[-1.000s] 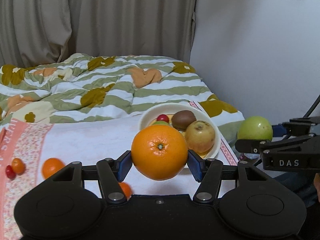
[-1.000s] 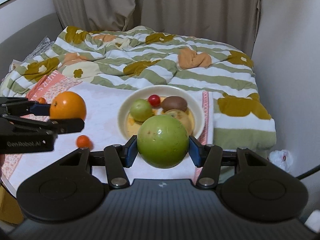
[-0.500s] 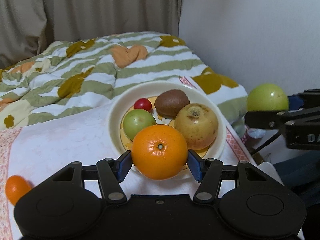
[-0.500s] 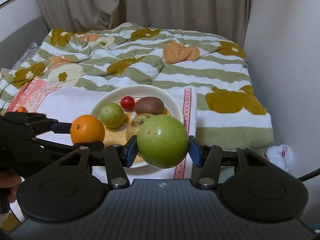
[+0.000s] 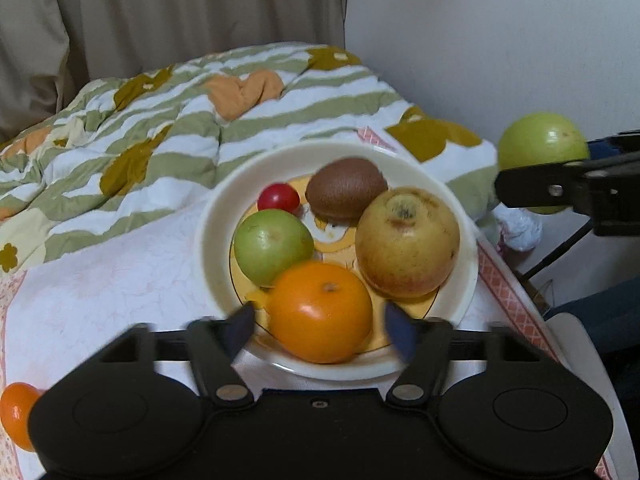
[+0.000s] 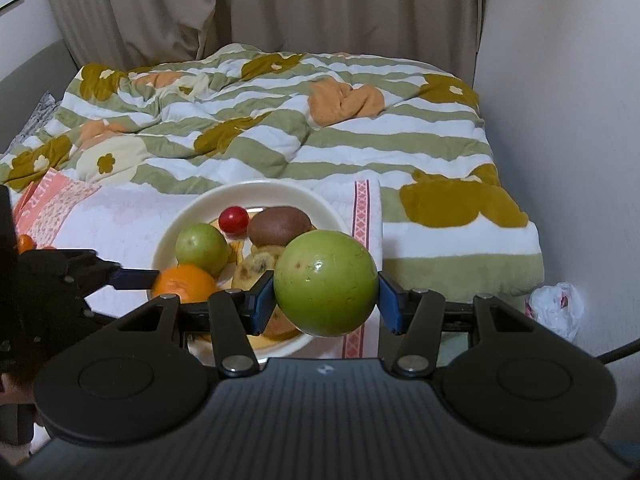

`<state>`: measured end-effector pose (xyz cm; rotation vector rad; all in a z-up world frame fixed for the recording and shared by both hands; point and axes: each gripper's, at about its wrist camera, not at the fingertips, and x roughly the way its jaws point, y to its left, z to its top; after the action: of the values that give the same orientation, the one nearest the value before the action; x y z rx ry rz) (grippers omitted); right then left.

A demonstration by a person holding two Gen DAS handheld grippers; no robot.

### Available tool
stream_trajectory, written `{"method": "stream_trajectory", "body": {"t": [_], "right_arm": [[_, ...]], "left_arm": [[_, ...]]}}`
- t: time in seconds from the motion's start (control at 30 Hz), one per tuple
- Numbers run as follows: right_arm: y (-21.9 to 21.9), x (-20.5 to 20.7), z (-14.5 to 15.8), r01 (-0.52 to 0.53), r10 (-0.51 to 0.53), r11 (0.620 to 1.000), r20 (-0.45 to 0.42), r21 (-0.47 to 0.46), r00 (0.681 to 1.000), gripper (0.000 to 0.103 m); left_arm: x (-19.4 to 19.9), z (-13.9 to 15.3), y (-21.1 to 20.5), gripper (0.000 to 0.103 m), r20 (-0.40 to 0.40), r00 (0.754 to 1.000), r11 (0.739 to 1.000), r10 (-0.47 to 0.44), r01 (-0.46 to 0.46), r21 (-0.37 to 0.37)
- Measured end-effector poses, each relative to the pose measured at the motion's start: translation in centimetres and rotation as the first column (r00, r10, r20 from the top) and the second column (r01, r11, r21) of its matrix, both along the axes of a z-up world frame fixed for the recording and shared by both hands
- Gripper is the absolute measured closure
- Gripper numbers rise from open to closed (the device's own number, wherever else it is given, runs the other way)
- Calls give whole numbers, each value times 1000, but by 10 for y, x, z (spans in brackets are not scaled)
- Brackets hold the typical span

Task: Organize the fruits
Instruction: 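Carry the orange and green apple to the cream bowl and release both inside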

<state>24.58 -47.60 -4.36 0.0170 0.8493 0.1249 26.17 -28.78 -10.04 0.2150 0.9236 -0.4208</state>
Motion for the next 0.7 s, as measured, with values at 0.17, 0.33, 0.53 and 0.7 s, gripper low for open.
{"method": "stream_trajectory", "body": {"t": [0.17,0.33,0.53,0.7], "right_arm": [[8,13,7,-20,20,1000,12,-6,1000,35],[21,27,12,-60,60,998,25,-6,998,35],[41,48,3,-114,114,993,30,15,993,35],[59,64,-14,-154,154,988,27,16,988,35]], "left_arm": [[-4,14,11,4,26,1000,1000,1,0,-18],[-5,23,29,4,10,999,998,42,-42,-45],[-8,32,52,4,8,994,991,109,-108,-76],[-15,36,70,4,19,987,984,160,-158,-79]]}}
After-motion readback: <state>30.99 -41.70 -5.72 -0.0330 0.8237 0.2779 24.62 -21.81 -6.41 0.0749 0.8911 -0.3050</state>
